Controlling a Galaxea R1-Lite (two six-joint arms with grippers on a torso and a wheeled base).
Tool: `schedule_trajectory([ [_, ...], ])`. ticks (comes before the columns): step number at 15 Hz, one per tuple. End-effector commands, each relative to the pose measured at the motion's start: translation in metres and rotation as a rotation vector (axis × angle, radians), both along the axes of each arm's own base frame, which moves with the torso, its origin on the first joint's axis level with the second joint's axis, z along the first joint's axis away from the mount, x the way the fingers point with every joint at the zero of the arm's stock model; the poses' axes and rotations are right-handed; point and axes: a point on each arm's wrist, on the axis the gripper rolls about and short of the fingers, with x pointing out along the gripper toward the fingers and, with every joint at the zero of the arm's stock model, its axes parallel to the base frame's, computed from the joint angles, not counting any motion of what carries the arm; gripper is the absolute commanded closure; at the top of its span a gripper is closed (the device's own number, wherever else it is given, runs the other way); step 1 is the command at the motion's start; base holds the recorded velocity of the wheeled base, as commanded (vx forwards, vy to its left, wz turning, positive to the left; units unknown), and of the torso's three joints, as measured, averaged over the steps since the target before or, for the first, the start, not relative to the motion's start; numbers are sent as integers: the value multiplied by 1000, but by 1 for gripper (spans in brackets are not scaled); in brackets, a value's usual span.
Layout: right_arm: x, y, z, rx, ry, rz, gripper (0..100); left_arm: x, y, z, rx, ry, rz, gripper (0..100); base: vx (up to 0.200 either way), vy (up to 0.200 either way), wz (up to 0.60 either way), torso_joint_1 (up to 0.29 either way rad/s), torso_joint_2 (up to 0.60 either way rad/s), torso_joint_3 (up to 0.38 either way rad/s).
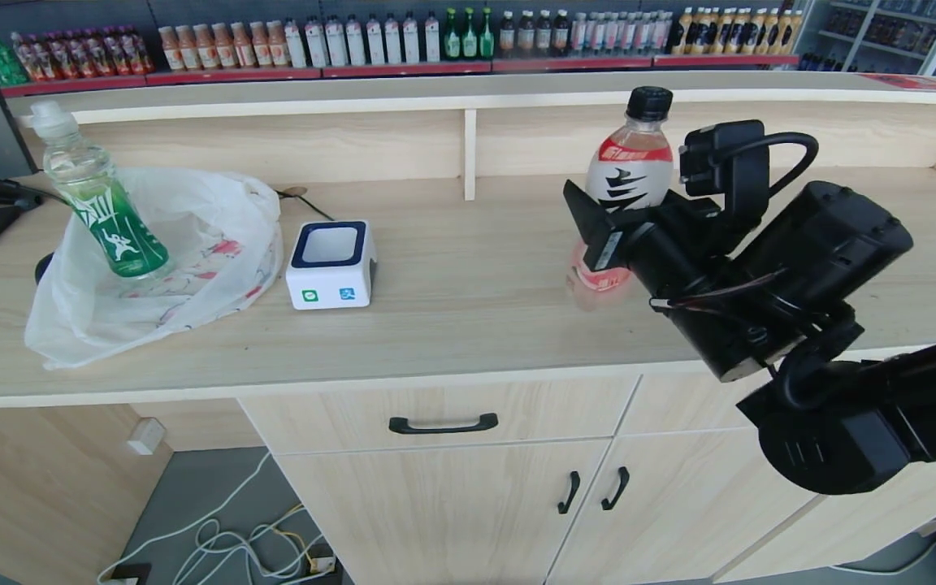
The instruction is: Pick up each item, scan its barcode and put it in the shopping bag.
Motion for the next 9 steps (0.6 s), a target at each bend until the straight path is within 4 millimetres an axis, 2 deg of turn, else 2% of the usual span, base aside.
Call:
schedule_trajectory([
  [1,-31,-7,3,2,-31,27,100,0,0,0,0,0,0,0,0,0,0,0,0,0],
  [5,-64,-13,1,-29,-49,60,100,0,0,0,0,0,0,0,0,0,0,0,0,0],
  [9,-91,-14,-10,-75,-29,108,100,0,0,0,0,0,2,0,0,0,0,0,0,0],
])
